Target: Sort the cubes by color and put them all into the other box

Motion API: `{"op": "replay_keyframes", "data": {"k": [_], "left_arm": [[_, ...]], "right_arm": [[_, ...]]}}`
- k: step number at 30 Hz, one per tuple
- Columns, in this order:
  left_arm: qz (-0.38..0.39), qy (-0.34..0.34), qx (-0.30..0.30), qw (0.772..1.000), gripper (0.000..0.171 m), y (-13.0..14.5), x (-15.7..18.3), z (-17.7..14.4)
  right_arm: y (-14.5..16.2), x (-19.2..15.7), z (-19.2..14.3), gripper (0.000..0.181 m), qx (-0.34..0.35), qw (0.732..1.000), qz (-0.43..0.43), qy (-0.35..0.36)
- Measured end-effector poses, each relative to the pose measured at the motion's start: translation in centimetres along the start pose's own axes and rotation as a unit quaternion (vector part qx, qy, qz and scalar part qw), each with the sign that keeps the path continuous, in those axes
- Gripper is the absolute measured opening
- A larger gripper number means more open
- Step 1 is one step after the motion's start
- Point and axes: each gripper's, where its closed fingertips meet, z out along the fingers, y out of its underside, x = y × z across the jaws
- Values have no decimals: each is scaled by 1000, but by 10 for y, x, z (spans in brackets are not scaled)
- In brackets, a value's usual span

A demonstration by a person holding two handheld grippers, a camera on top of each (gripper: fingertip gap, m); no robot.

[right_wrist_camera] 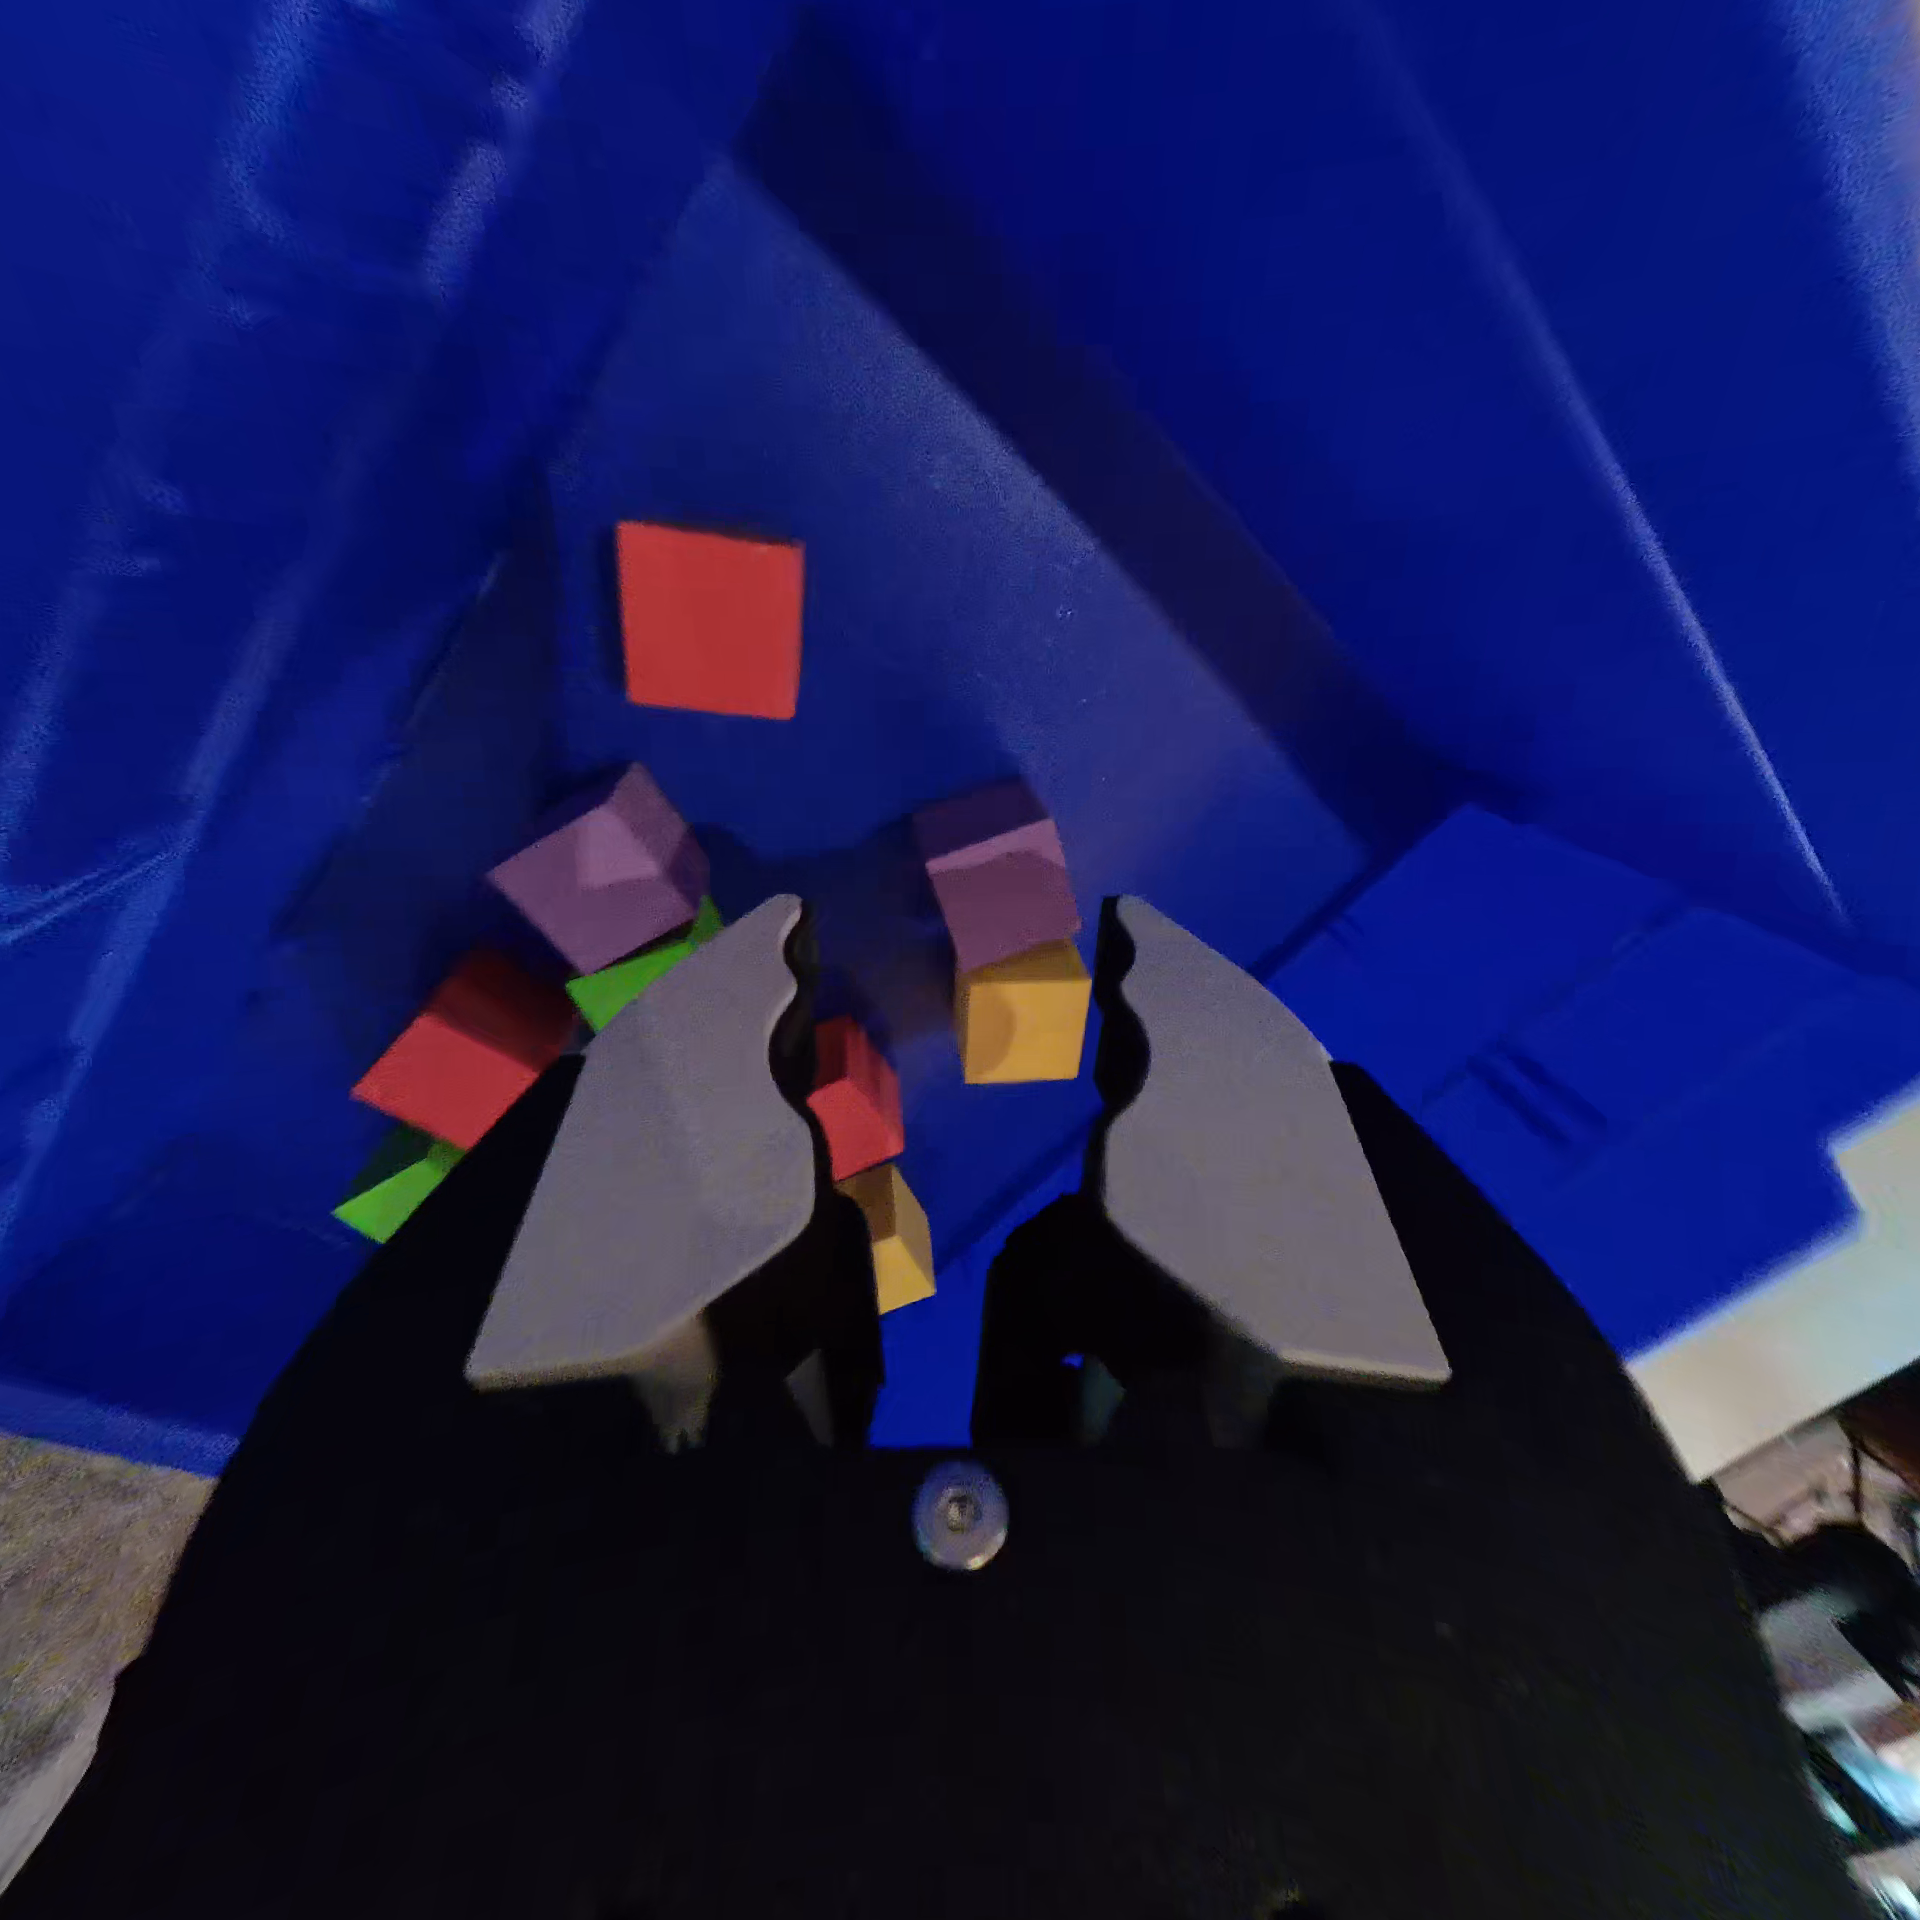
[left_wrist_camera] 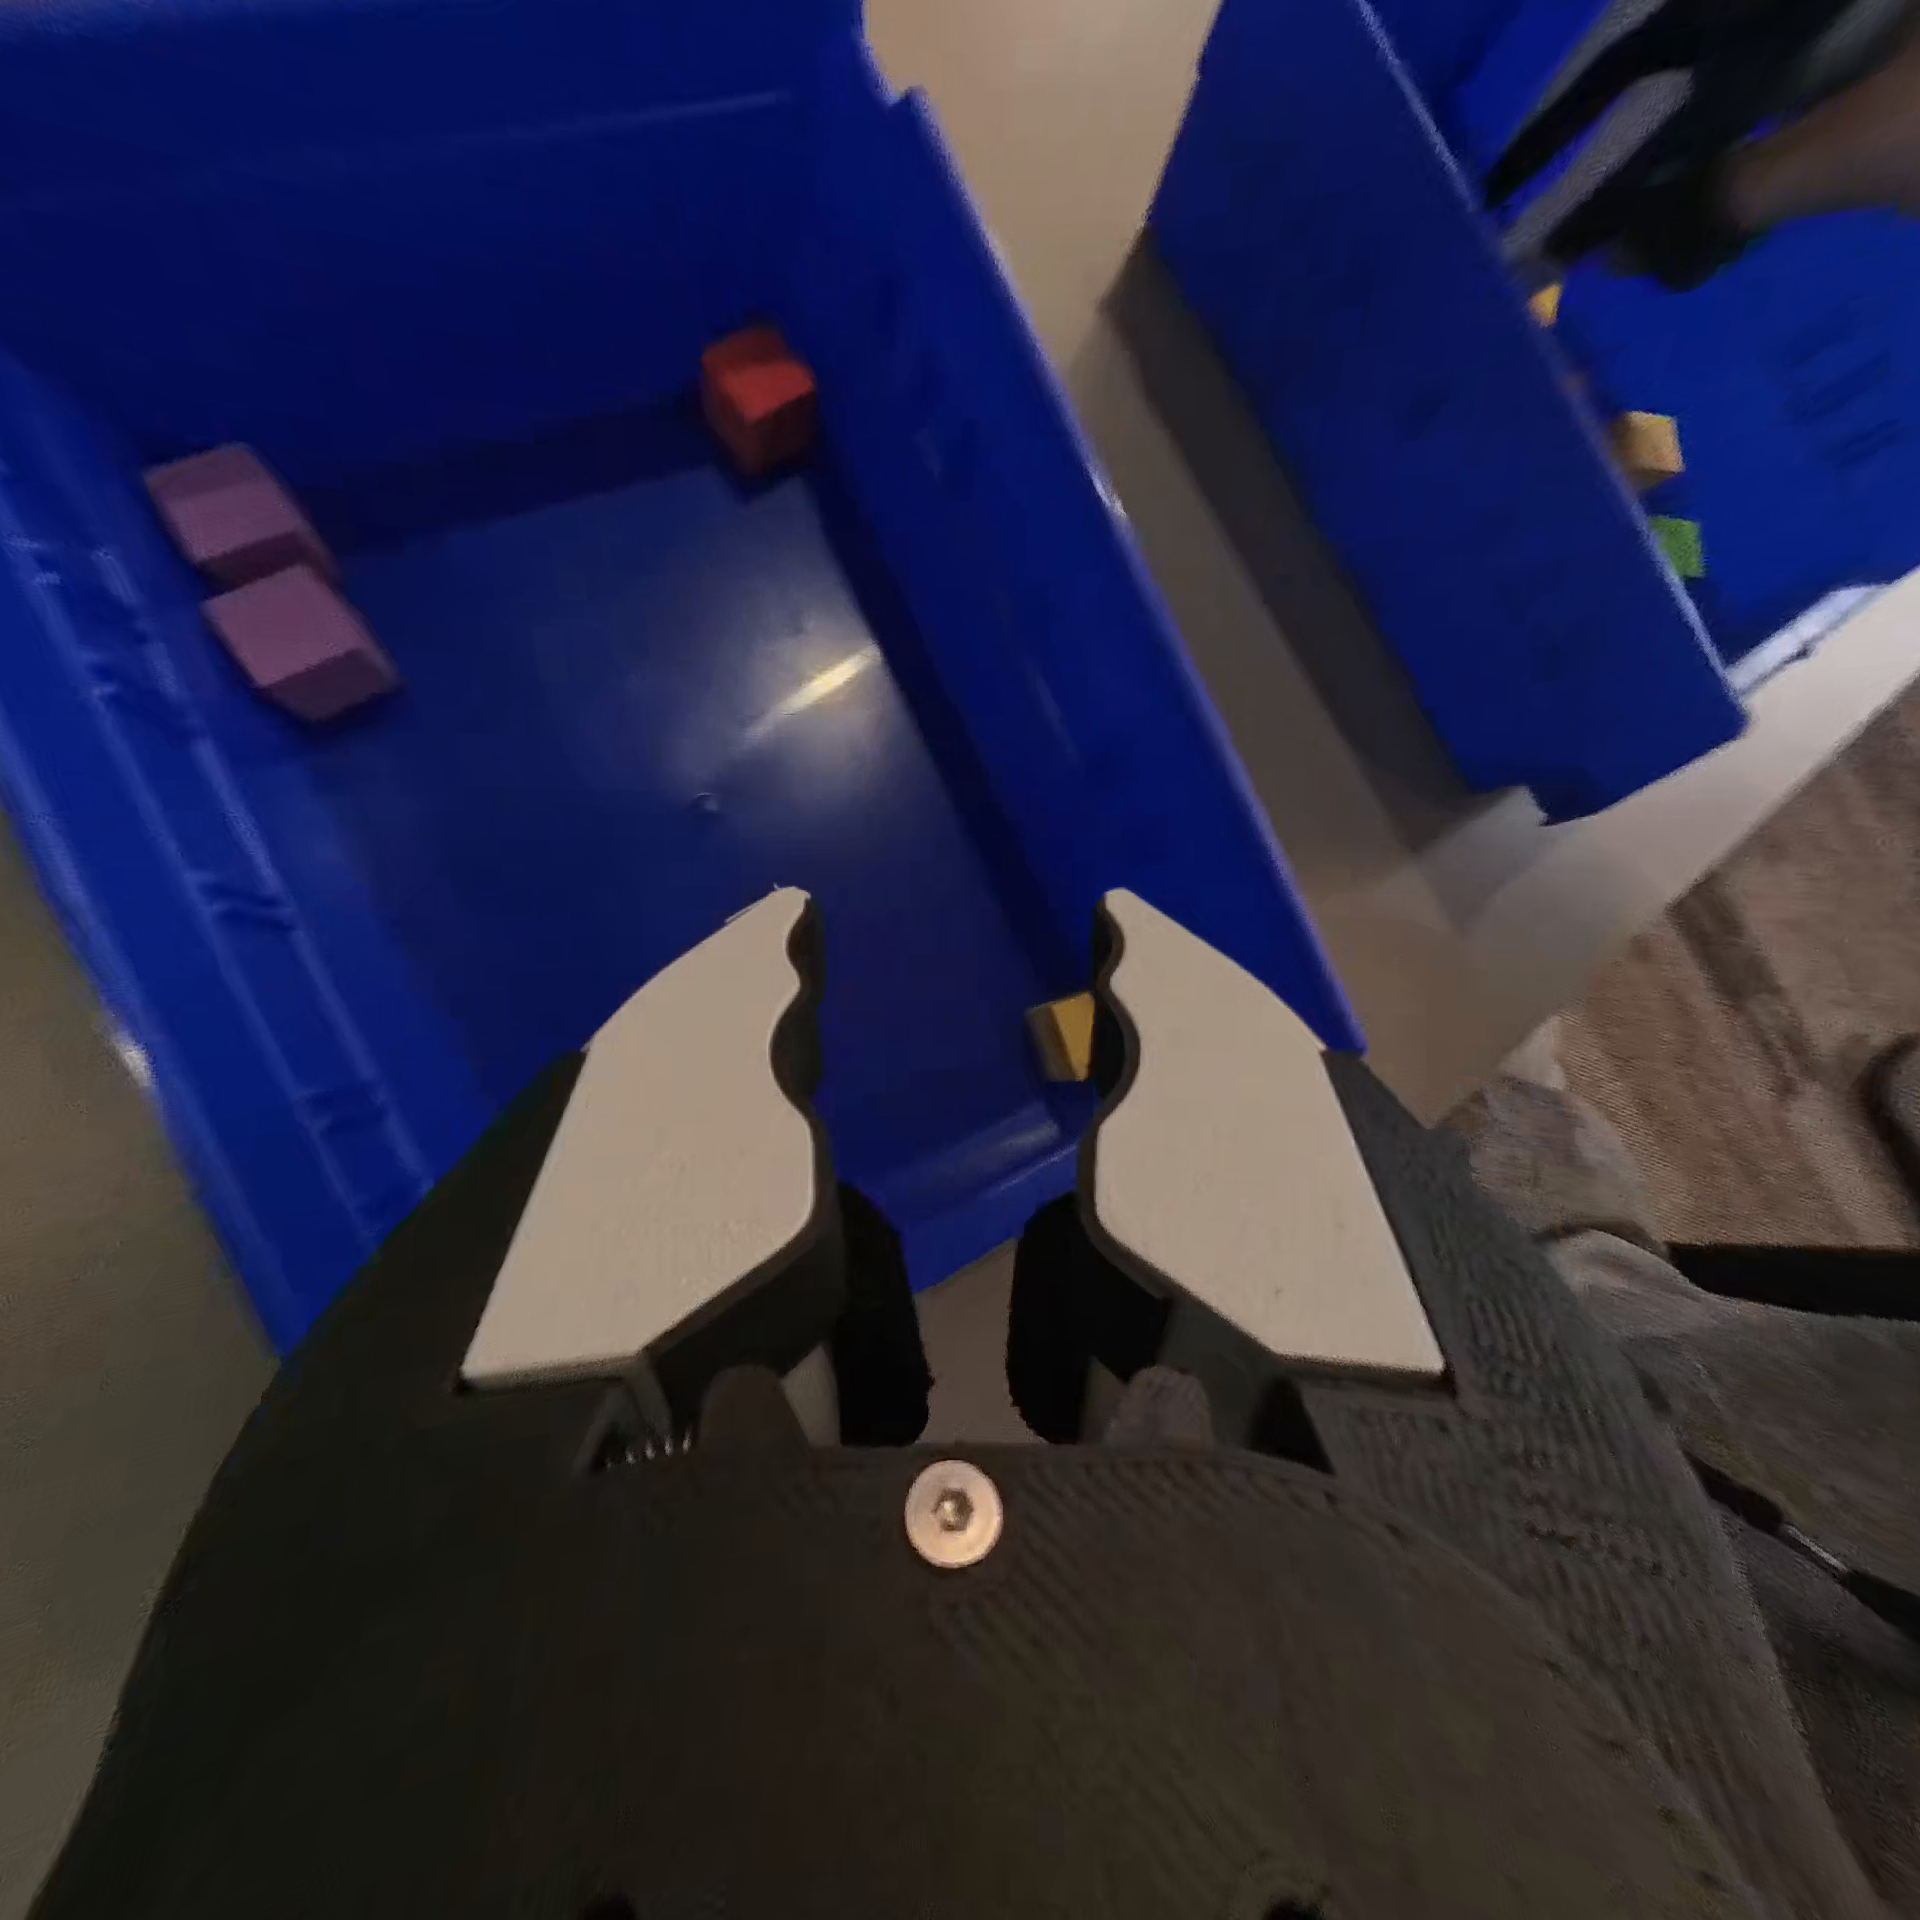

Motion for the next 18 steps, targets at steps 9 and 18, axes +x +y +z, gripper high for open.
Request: {"op": "replay_keyframes", "data": {"k": [9,18], "left_arm": [[26,-42,17,999,50,-7,-4,5],[0,-17,1,1000,51,0,-11,27]], "right_arm": [[24,-50,-80,39,271,962,32,-15],[61,-83,-54,40,281,949,52,-133]]}}
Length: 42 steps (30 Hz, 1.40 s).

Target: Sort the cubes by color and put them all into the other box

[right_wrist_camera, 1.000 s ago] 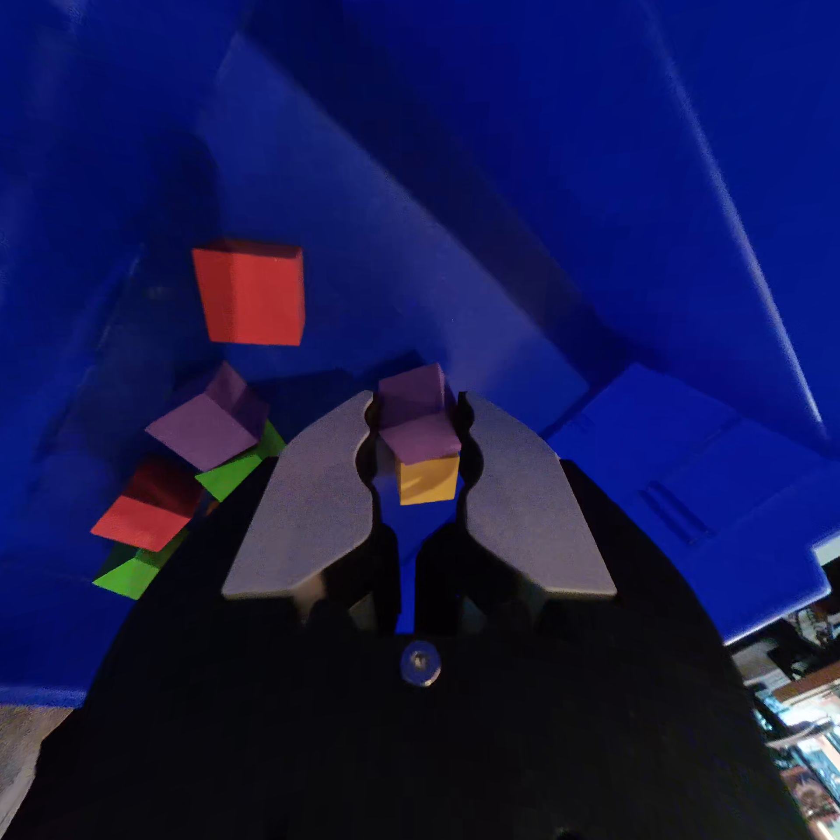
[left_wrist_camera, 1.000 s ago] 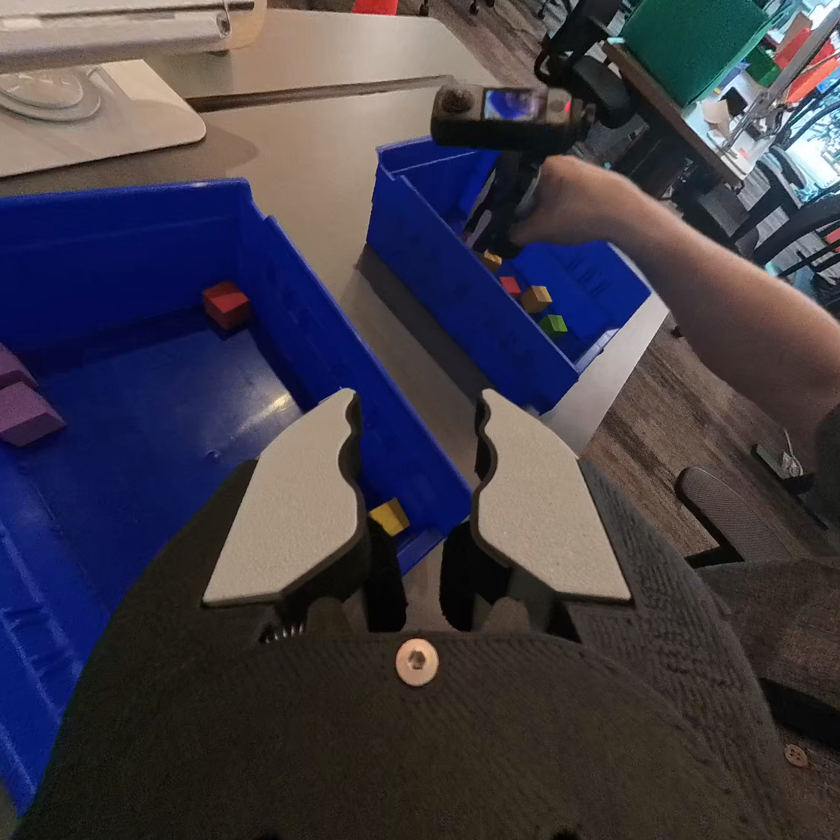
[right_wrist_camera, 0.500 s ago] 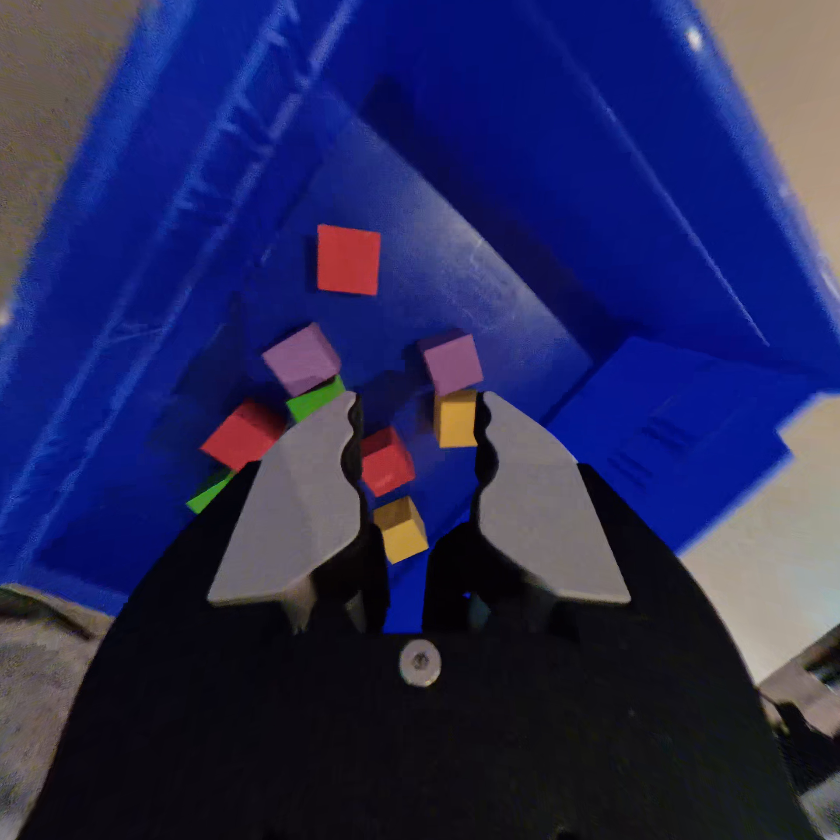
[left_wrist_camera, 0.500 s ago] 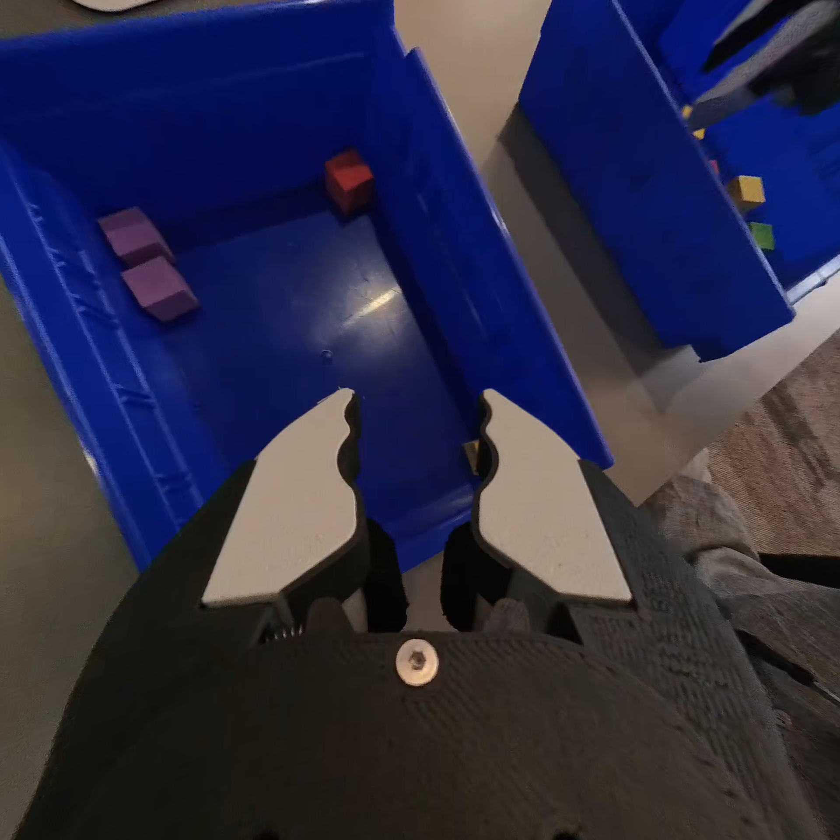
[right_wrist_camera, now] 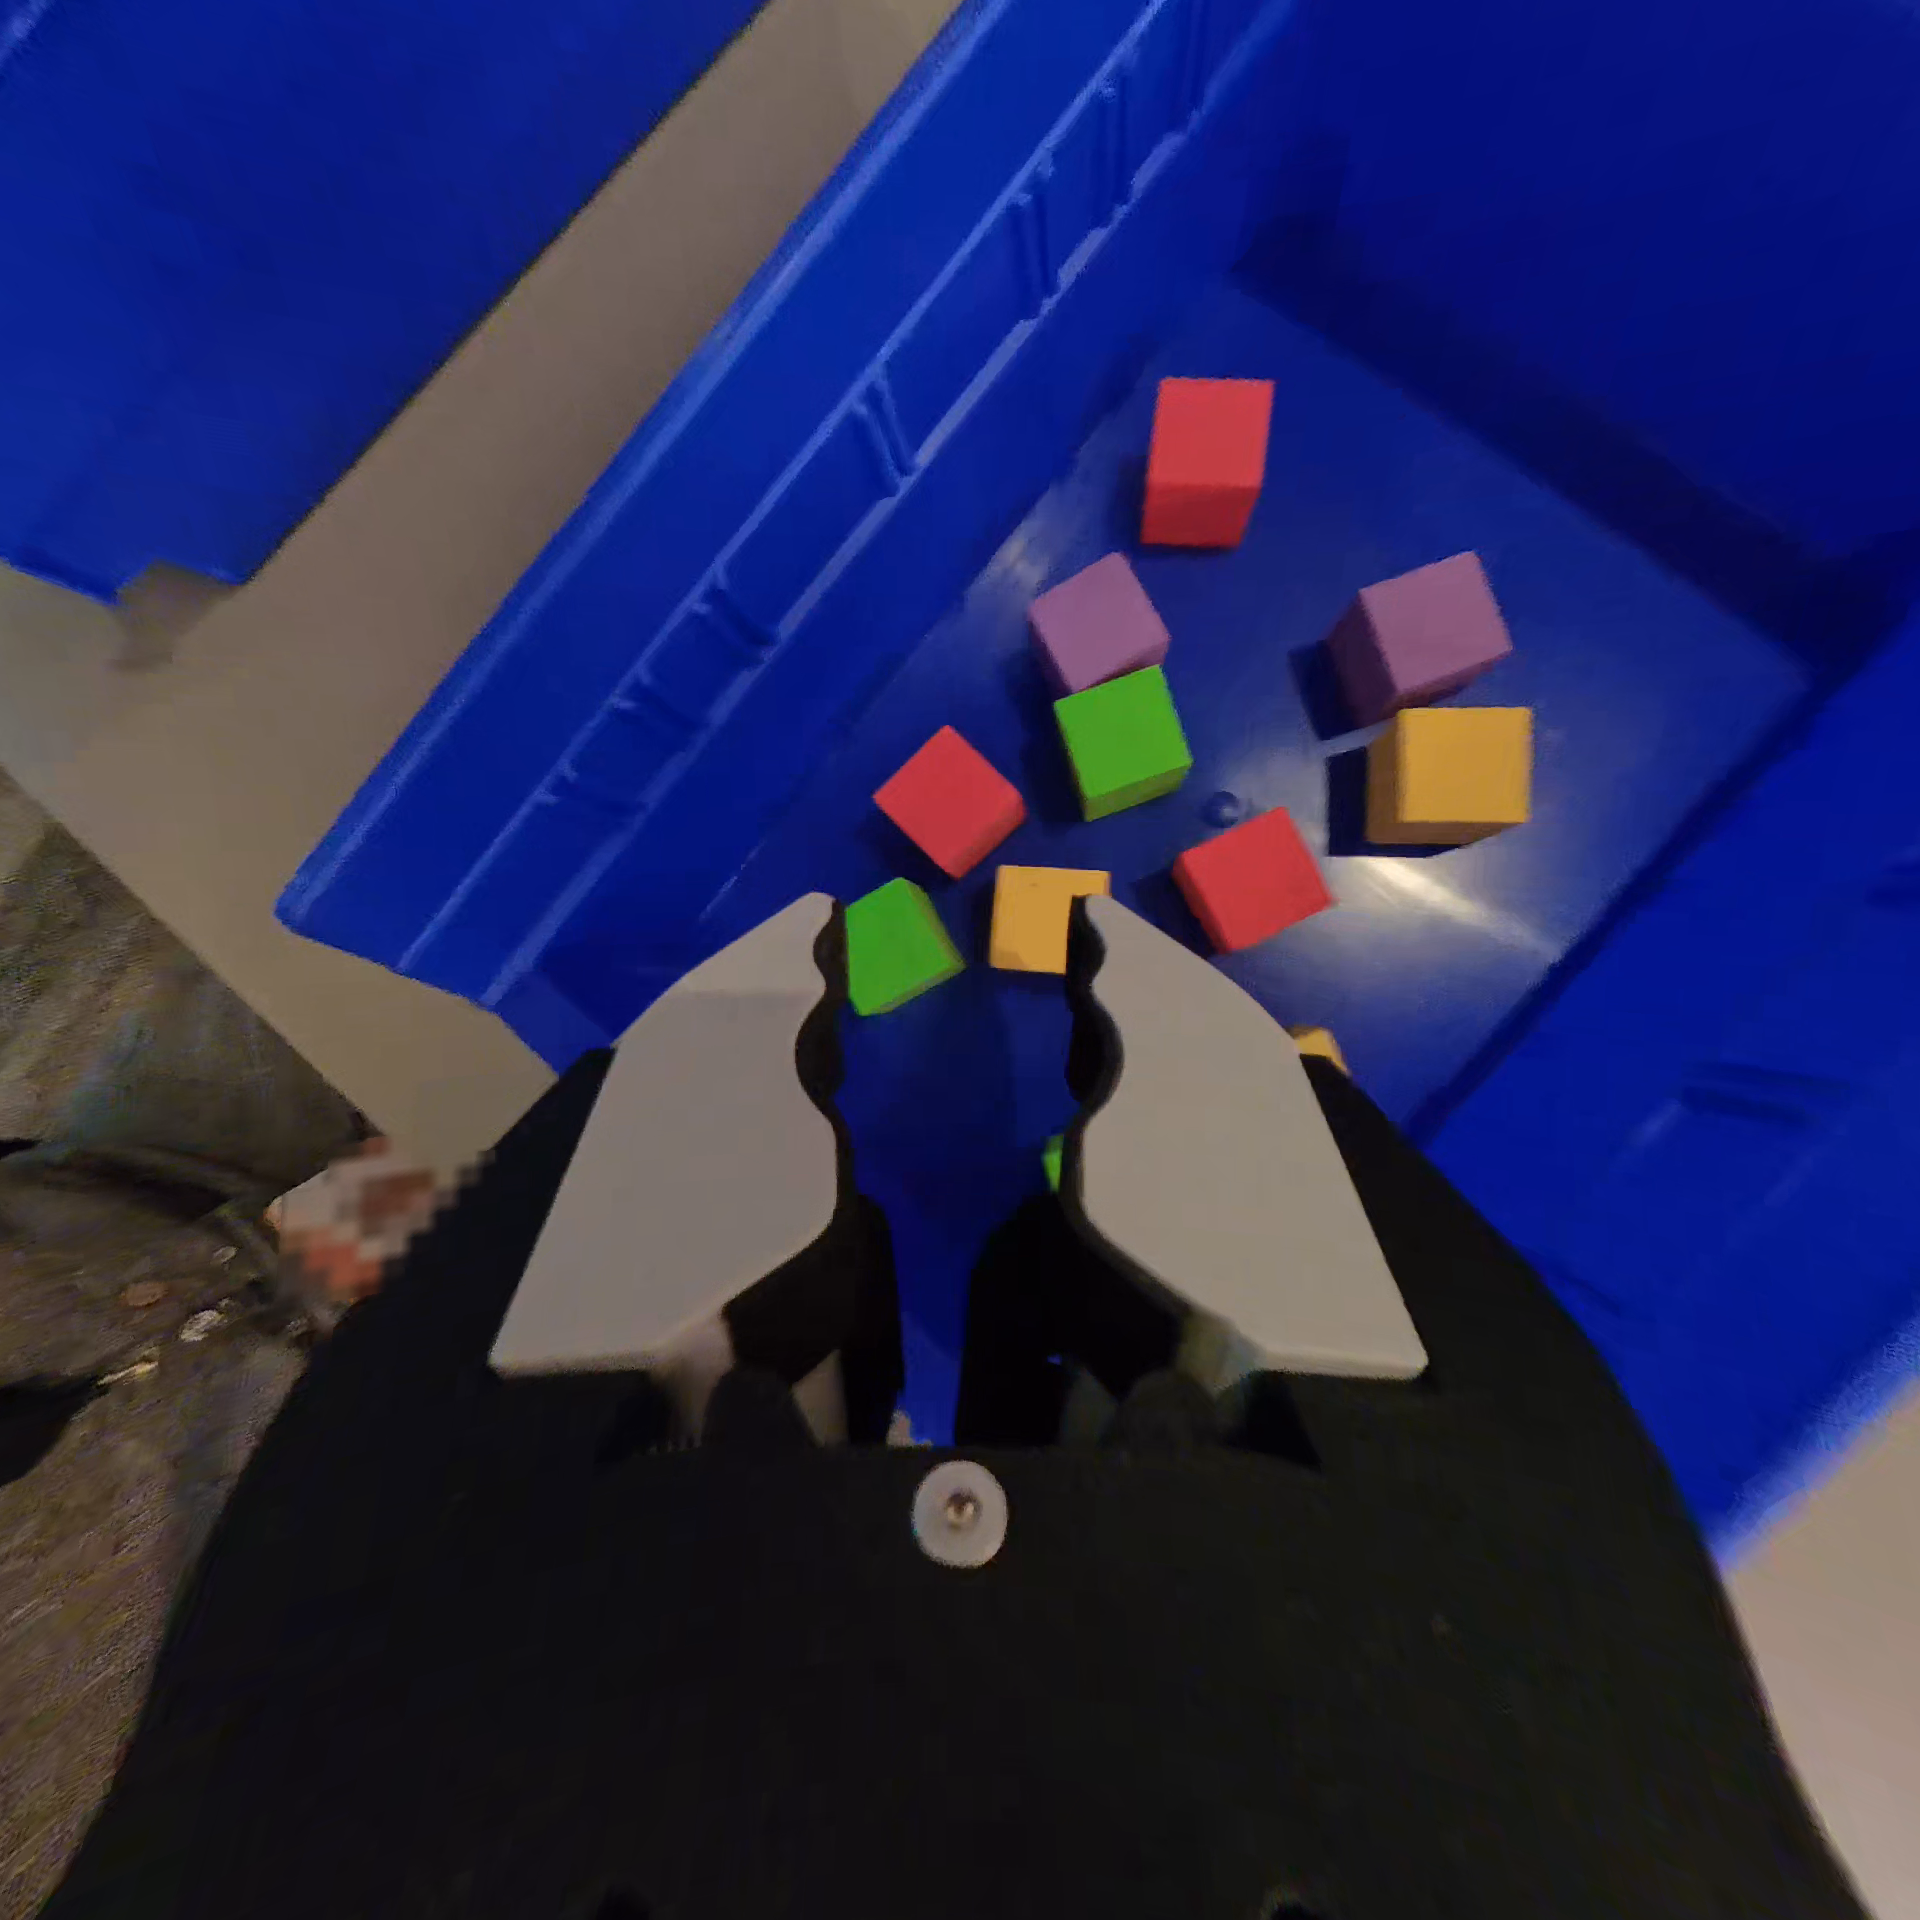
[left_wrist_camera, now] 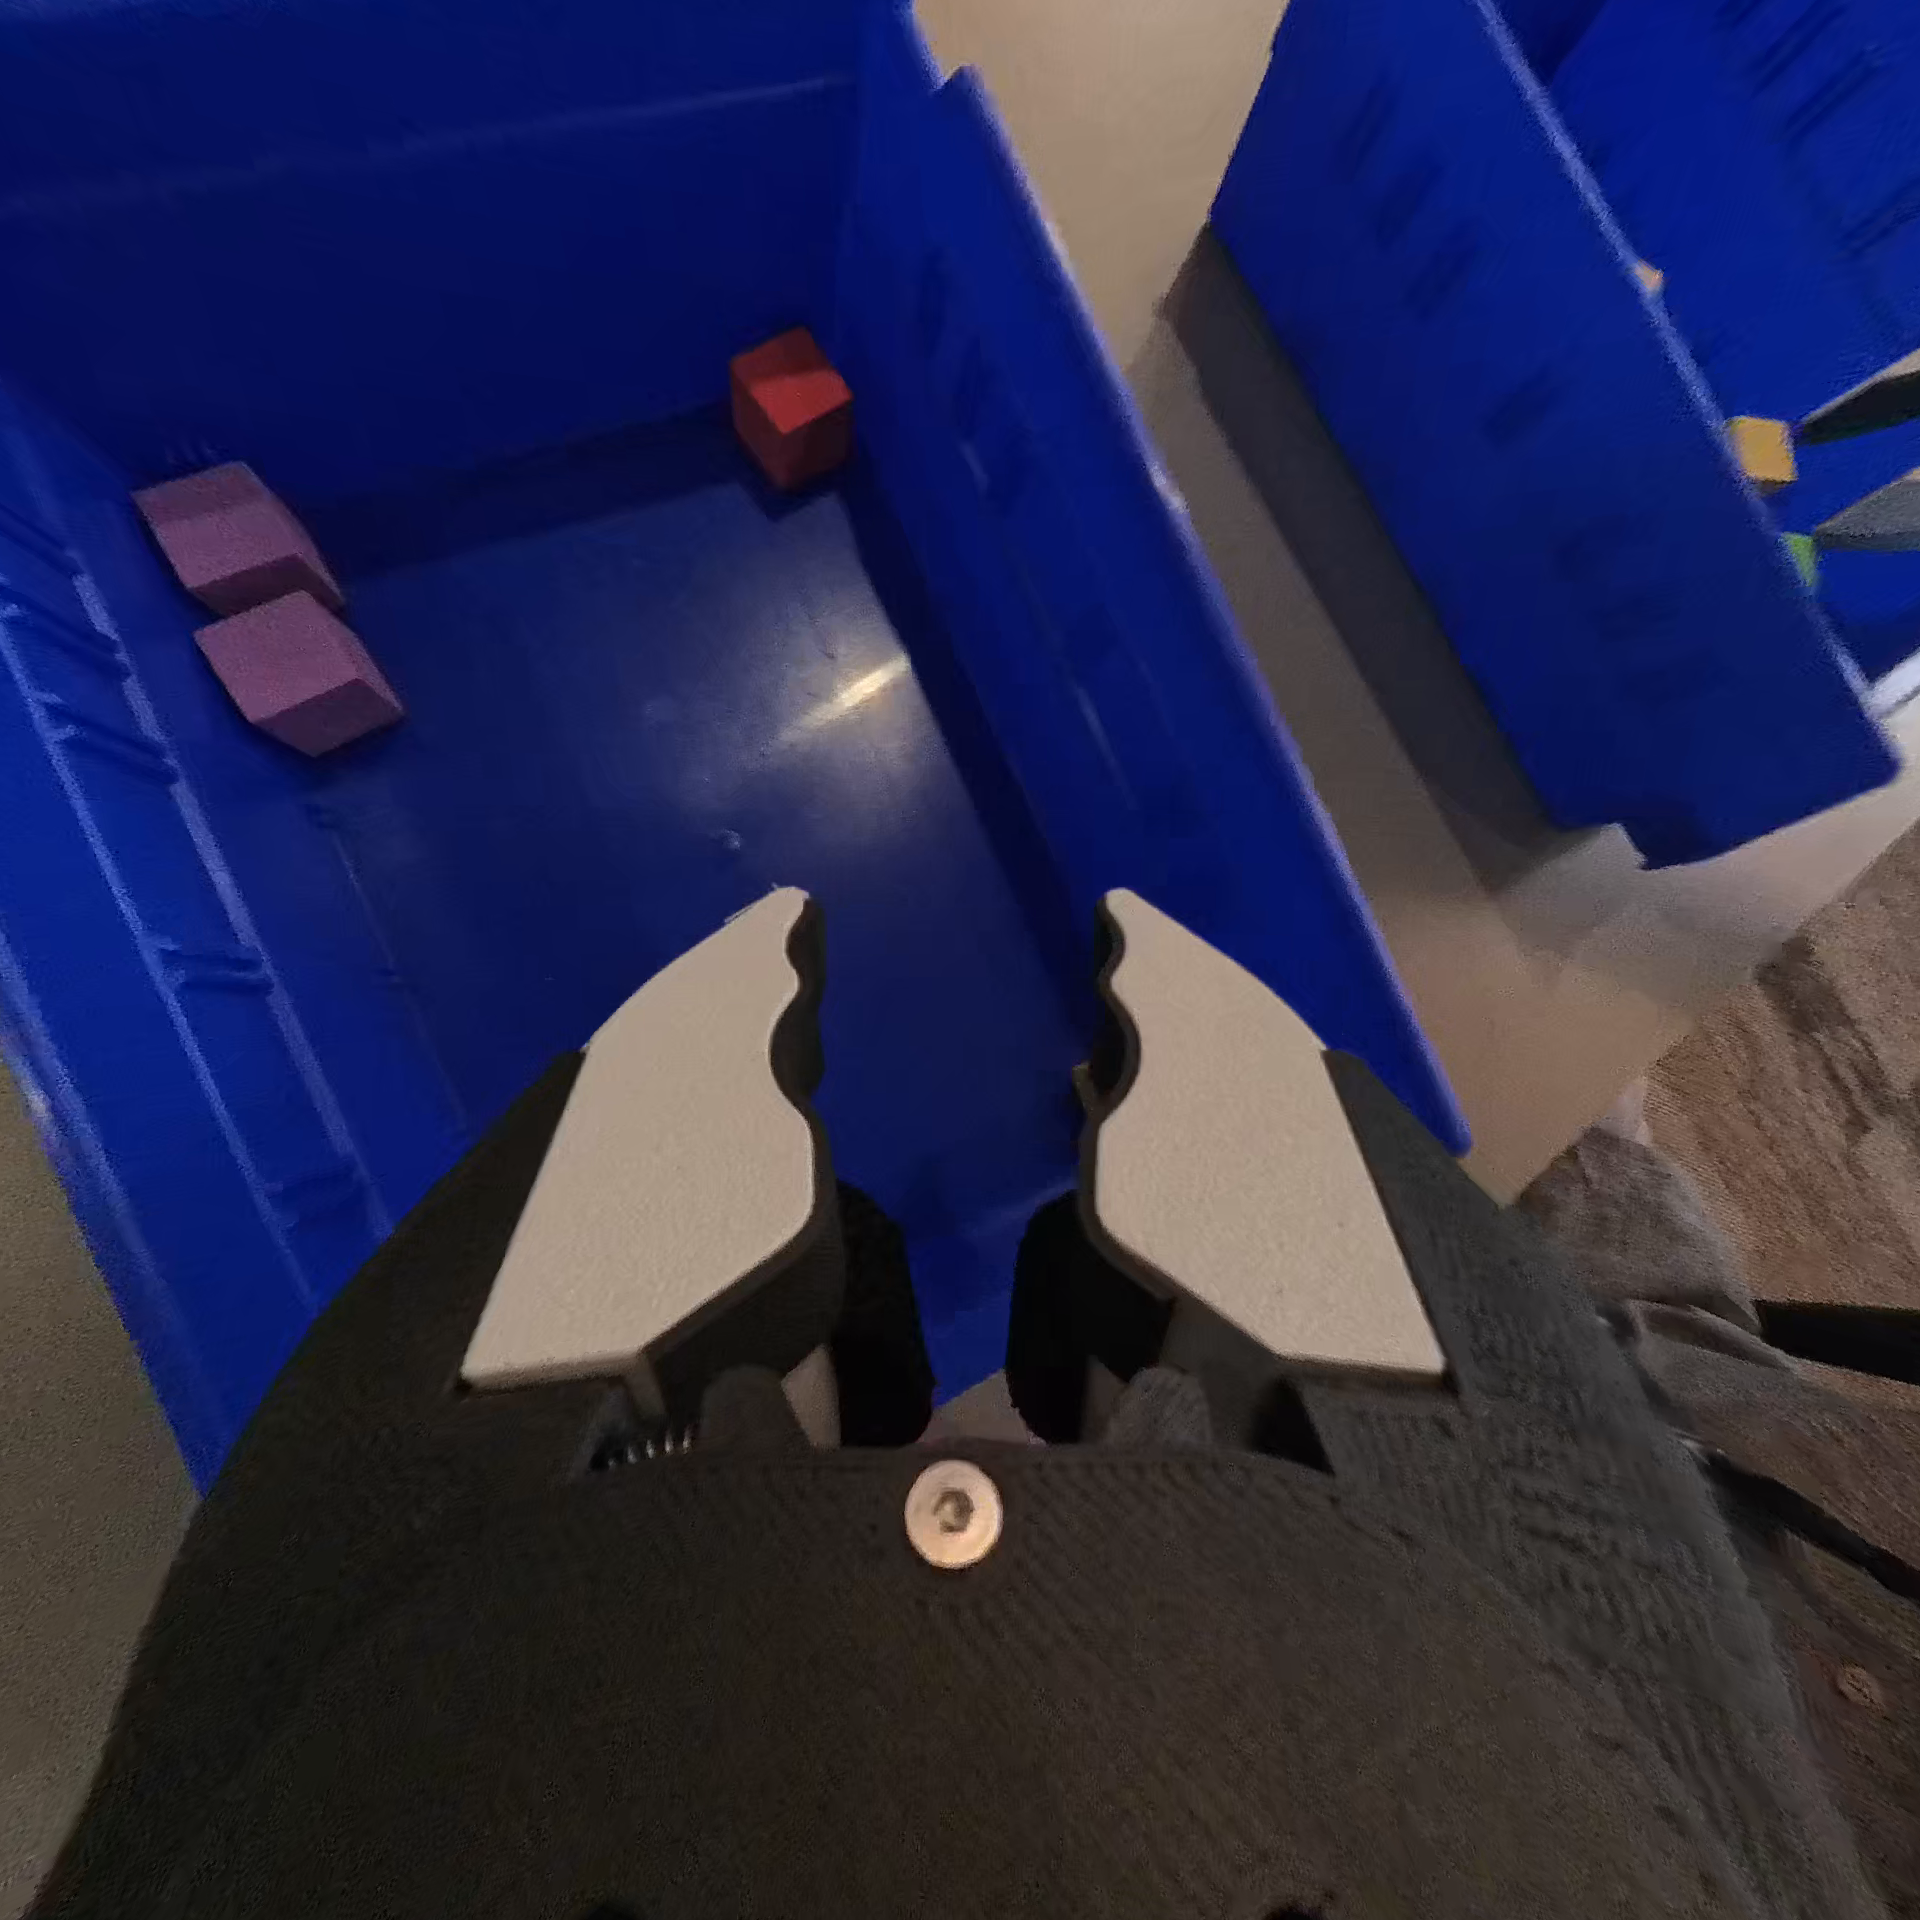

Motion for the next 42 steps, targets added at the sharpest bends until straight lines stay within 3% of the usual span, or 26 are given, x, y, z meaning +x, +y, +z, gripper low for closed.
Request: {"op": "replay_keyframes", "data": {"k": [4,8,11,16,19,23,27,34,41,42], "left_arm": [[-1,-30,11,999,53,-3,-17,5],[-1,-46,44,998,71,-22,-32,11],[-32,-26,21,999,88,-36,-37,32],[-75,-51,-15,996,80,-62,-66,70],[-125,16,-4,992,65,-77,-59,91],[-150,14,-41,988,69,-75,-60,122],[-175,22,-30,984,78,-84,-55,138],[-184,-37,-27,982,83,-81,-62,157],[-142,-113,-42,982,82,-75,-71,161],[-133,-127,-44,982,90,-74,-74,160]], "right_arm": [[-14,15,-17,39,51,998,10,24],[-13,27,-24,40,65,997,19,30],[-7,34,-21,40,54,998,28,29],[-12,33,-24,40,65,997,13,43],[-16,28,-27,39,73,996,4,47],[-21,24,-28,39,82,996,-3,46],[-22,22,-31,39,85,995,-8,52],[-28,22,-37,39,105,993,-10,55],[-31,19,-41,39,115,991,-16,58],[-32,19,-42,39,118,991,-16,58]]}}
